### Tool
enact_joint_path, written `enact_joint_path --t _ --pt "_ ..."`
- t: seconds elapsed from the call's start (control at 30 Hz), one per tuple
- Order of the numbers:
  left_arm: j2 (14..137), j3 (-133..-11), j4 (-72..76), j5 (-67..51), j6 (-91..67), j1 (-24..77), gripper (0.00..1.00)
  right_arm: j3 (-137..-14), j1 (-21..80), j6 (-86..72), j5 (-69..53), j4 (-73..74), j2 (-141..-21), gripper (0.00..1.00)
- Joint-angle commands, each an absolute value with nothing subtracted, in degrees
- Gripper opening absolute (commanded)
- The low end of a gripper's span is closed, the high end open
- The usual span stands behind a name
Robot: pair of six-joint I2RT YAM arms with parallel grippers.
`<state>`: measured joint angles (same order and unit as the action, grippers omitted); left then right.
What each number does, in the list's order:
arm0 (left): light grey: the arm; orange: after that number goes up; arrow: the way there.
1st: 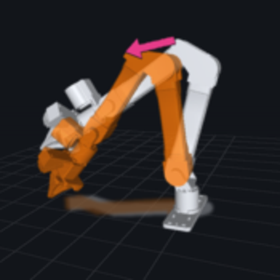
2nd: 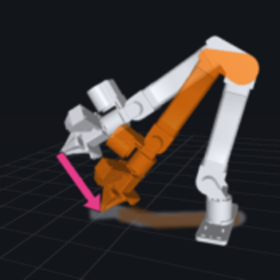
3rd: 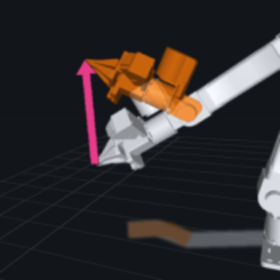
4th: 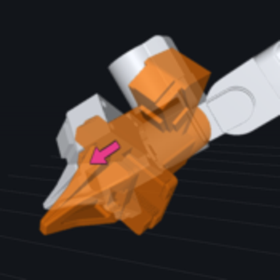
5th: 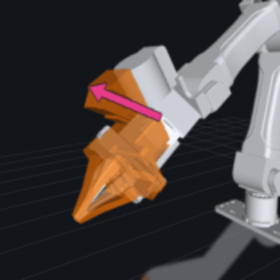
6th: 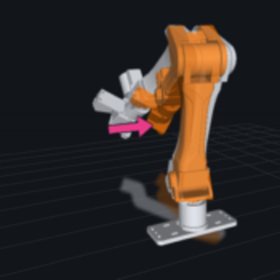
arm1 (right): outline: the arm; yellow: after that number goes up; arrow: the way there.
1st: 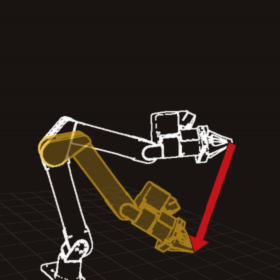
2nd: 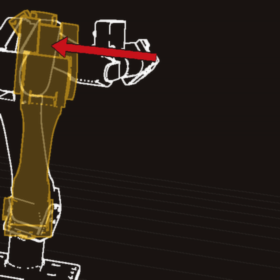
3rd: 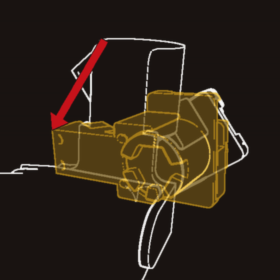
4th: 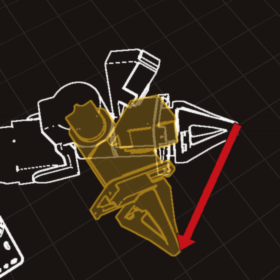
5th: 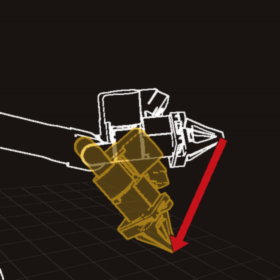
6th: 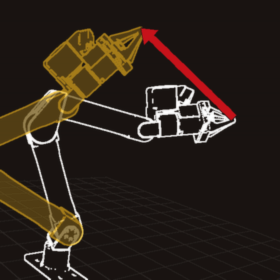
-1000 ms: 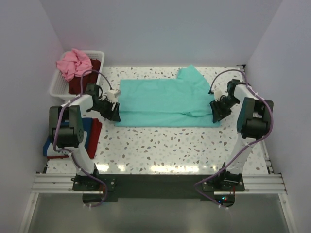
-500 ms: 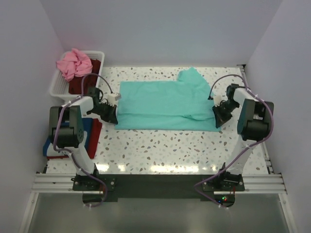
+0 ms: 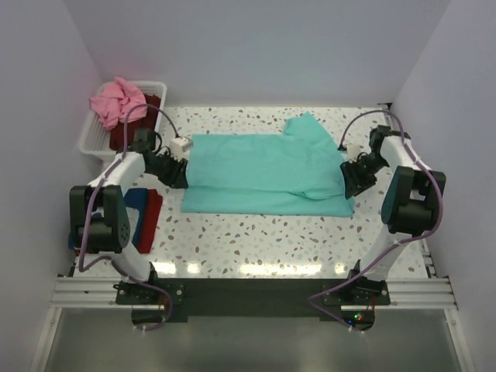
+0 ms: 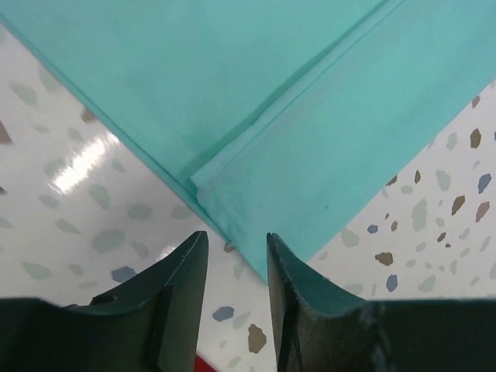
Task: Fold and stack the t-shirts
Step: Fold the tshirt
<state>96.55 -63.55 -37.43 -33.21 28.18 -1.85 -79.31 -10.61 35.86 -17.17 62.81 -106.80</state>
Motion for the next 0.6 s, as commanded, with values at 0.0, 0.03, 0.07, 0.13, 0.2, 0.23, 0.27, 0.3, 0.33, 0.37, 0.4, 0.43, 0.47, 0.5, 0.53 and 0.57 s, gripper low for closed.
enact_joint_path --t 0.0,0.03,0.07,0.13,0.2,0.23,0.27,0.3,0.33,0.37,0.4,0.43,0.47,0.5,0.53,0.57 --pt "91.5 -68.5 -30.8 -36.2 31.3 4.1 0.42 -83.2 -10.8 32.3 -22.7 64.2 -104.5 0.42" --pt "91.0 -68.5 -29.4 -36.2 31.8 6.0 0.43 -83.8 -10.8 31.6 -23.2 64.0 -105.5 0.42" --pt "89.9 -68.0 -25.5 -36.4 33.2 7.9 0.44 -84.2 -10.8 30.8 -23.7 64.0 -106.4 0.42" --pt "89.1 -65.8 -20.7 -37.7 35.1 13.6 0.46 -85.2 -10.8 29.0 -25.1 64.1 -108.9 0.41" --pt "89.0 -64.2 -13.6 -38.9 39.1 19.1 0.50 -85.9 -10.8 27.7 -25.8 64.2 -110.2 0.41" --pt "90.4 -64.2 -12.0 -39.5 41.1 21.1 0.51 -86.0 -10.8 26.6 -26.0 64.2 -111.3 0.41" --pt "91.9 -64.9 -11.0 -39.6 45.4 23.2 0.51 -86.0 -10.8 26.2 -26.1 64.2 -111.7 0.41" --pt "93.8 -68.7 -11.8 -39.3 47.4 27.3 0.51 -86.0 -10.8 25.8 -26.1 64.1 -111.8 0.41" --pt "98.0 -70.9 -12.6 -38.8 48.9 29.3 0.51 -85.8 -10.8 25.2 -26.3 64.2 -111.6 0.41" --pt "100.0 -72.9 -12.7 -38.6 51.0 32.7 0.51 -85.6 -10.9 25.2 -26.5 64.2 -111.2 0.41" --pt "101.7 -75.8 -12.3 -38.4 52.4 34.3 0.51 -84.5 -10.9 25.2 -26.6 64.1 -110.6 0.40" --pt "103.2 -77.2 -11.9 -38.1 54.0 35.8 0.51 -83.7 -10.9 25.1 -26.8 63.8 -109.8 0.39" --pt "106.2 -78.4 -11.3 -37.6 57.9 37.4 0.51 -82.9 -10.9 25.1 -27.1 63.6 -108.3 0.36" --pt "107.7 -80.9 -11.1 -36.8 59.5 40.1 0.51 -81.6 -10.9 25.1 -27.2 63.5 -107.7 0.34" --pt "110.5 -82.2 -10.6 -36.7 60.6 41.3 0.51 -81.0 -10.9 25.1 -27.6 63.5 -107.1 0.31" --pt "111.9 -83.2 -9.3 -36.5 61.8 43.2 0.51 -80.4 -10.9 25.0 -27.7 63.4 -106.5 0.26"
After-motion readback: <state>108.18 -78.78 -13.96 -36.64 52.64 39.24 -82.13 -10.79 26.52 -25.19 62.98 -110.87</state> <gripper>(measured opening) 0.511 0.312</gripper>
